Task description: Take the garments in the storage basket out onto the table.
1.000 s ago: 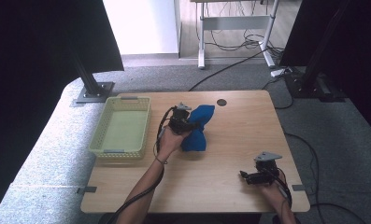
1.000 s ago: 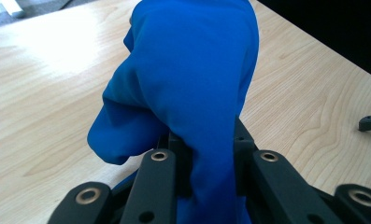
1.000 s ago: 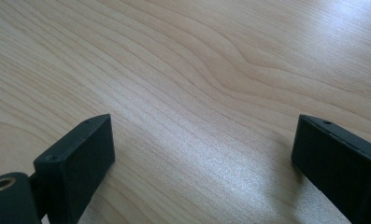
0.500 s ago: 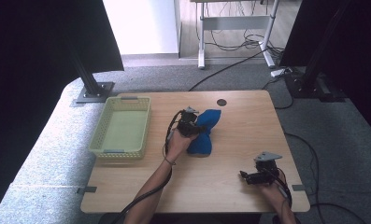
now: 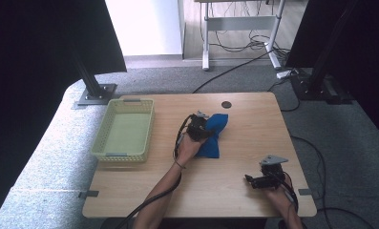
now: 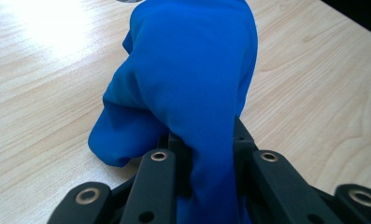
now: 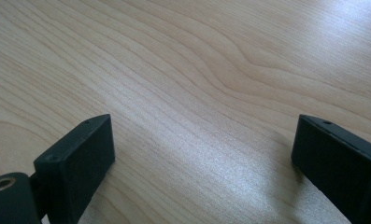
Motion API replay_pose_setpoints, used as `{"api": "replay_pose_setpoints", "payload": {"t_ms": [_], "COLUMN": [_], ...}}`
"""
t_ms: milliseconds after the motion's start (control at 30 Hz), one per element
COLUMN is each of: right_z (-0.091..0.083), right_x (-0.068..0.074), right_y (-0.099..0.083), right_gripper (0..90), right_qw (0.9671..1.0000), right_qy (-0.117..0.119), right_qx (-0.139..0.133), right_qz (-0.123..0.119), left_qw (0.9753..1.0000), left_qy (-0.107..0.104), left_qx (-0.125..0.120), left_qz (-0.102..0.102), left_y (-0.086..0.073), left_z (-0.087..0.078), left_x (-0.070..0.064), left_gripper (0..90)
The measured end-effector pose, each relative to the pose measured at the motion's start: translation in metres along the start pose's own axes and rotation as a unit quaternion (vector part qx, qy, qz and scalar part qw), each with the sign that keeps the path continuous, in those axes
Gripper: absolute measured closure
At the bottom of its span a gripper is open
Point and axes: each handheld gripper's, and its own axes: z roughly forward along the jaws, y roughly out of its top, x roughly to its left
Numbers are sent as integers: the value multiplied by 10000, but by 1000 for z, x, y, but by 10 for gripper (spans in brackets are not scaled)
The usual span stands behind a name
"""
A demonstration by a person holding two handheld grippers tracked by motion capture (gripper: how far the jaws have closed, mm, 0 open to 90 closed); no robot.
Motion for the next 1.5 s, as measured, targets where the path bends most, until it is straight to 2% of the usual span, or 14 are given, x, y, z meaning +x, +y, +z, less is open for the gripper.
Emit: {"api": "replay_pose_setpoints", "payload": {"t_ms": [700, 833, 1033, 1167, 1367, 1433, 1500], "right_z": [0, 0, 0, 0, 0, 0, 0], "right_x": [0, 0, 0, 0, 0, 0, 0], "right_y": [0, 0, 0, 0, 0, 0, 0], "right_gripper": [57, 57, 57, 57, 57, 57, 57], "right_qw": [10000, 10000, 10000, 10000, 10000, 10000, 10000], "right_qy": [13, 14, 16, 20, 24, 25, 26], "right_qx": [-6, -6, -7, -7, -7, -7, -7], "right_qz": [-15, -16, -17, -22, -26, -27, -28], "left_qw": [9989, 9990, 9987, 9990, 9993, 9993, 9994], "left_qy": [387, 390, 429, 382, 282, 306, 239], "left_qx": [257, 239, 261, 244, 239, 214, 230], "left_qz": [74, 26, 100, 51, 39, 75, 67], "left_y": [-10, -10, -10, -10, -10, -11, -11], "left_z": [31, 35, 36, 35, 34, 33, 32], "left_x": [6, 7, 7, 10, 12, 12, 12], "left_gripper": [765, 759, 730, 668, 447, 392, 332]}}
